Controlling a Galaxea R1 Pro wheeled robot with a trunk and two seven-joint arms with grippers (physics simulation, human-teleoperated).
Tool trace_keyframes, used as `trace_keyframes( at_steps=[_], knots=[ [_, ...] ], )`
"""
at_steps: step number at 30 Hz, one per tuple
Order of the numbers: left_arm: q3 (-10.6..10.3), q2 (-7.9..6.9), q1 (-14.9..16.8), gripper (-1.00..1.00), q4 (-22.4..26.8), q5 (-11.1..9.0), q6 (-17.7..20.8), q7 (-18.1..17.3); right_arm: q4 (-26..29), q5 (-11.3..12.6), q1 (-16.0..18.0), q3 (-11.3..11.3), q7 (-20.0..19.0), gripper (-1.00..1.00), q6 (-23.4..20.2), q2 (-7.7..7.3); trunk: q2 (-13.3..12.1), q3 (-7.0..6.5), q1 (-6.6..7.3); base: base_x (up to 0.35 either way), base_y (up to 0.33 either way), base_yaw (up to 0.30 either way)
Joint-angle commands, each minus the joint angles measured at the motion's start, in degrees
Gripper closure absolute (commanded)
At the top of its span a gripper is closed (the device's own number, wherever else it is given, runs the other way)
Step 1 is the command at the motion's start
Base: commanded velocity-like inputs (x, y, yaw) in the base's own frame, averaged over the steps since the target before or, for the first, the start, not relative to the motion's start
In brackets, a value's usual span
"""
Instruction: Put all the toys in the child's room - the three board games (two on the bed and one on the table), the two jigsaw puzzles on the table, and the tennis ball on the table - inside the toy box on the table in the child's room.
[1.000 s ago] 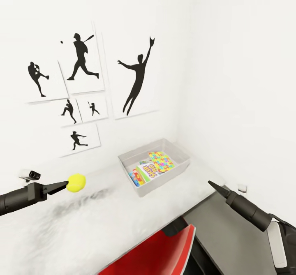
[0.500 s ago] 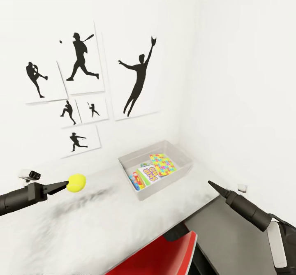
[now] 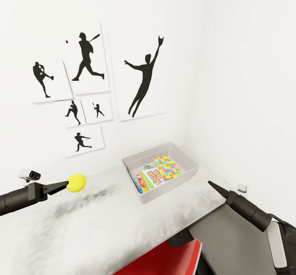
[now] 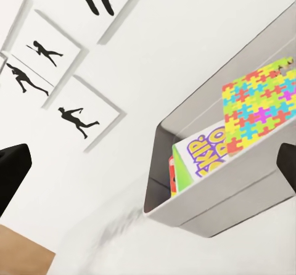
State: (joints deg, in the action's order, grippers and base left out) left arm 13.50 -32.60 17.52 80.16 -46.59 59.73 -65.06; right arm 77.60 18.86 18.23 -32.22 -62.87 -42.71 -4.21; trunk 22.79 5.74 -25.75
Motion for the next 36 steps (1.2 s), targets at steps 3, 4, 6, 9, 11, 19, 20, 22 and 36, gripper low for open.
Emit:
trace_keyframes(
  at_steps=[3, 4, 6, 9, 11, 19, 20, 22, 36],
  knots=[
    [0.03, -0.01, 0.06, 1.00, 0.00, 0.01, 0.27, -0.16, -0.06, 0.21, 0.05, -0.04, -0.06, -1.00, -0.35, -0.01, 0.13, 0.12, -0.04, 0.005, -0.004, 0.038],
    [0.03, -0.01, 0.06, 1.00, 0.00, 0.01, 0.27, -0.16, -0.07, 0.21, 0.05, -0.04, -0.06, -1.00, -0.35, -0.01, 0.13, 0.12, -0.04, 0.002, -0.002, 0.040],
    [0.03, -0.01, 0.06, 1.00, 0.00, 0.01, 0.27, -0.16, -0.07, 0.21, 0.05, -0.04, -0.06, -1.00, -0.35, -0.01, 0.13, 0.11, -0.04, 0.001, -0.001, 0.026],
    [0.03, -0.01, 0.06, 1.00, 0.00, 0.01, 0.27, -0.16, -0.01, 0.21, 0.05, -0.04, -0.06, -1.00, -0.35, -0.01, 0.13, 0.11, -0.04, 0.001, 0.000, 0.011],
    [0.03, -0.01, 0.06, 1.00, 0.00, 0.01, 0.27, -0.16, 0.01, 0.21, 0.05, -0.06, -0.06, -1.00, 0.02, 0.01, 0.13, 0.11, -0.04, 0.000, 0.000, 0.004],
    [0.03, -0.01, 0.06, 1.00, 0.00, 0.01, 0.27, -0.16, 0.02, 0.33, 0.05, -0.04, -0.06, -1.00, 1.56, -0.01, 0.13, 0.11, -0.04, 0.000, 0.000, 0.001],
    [0.03, -0.01, 0.06, 1.00, 0.00, 0.01, 0.27, -0.16, 0.03, 0.32, 0.05, -0.04, -0.06, -1.00, 1.58, -0.01, 0.13, 0.11, -0.04, 0.000, 0.000, 0.000],
    [0.03, -0.01, 0.06, 1.00, 0.00, 0.01, 0.27, -0.16, 0.06, 0.35, 0.05, -0.07, -0.09, -1.00, 1.63, -0.01, 0.13, 0.11, -0.04, 0.000, 0.000, 0.000],
    [-0.04, -0.01, 0.06, 1.00, 0.00, 0.01, 0.27, -0.16, -0.08, 0.71, 0.05, -0.13, -0.29, -1.00, 1.67, -0.08, 0.13, 0.11, -0.04, 0.000, 0.000, 0.000]
  ],
)
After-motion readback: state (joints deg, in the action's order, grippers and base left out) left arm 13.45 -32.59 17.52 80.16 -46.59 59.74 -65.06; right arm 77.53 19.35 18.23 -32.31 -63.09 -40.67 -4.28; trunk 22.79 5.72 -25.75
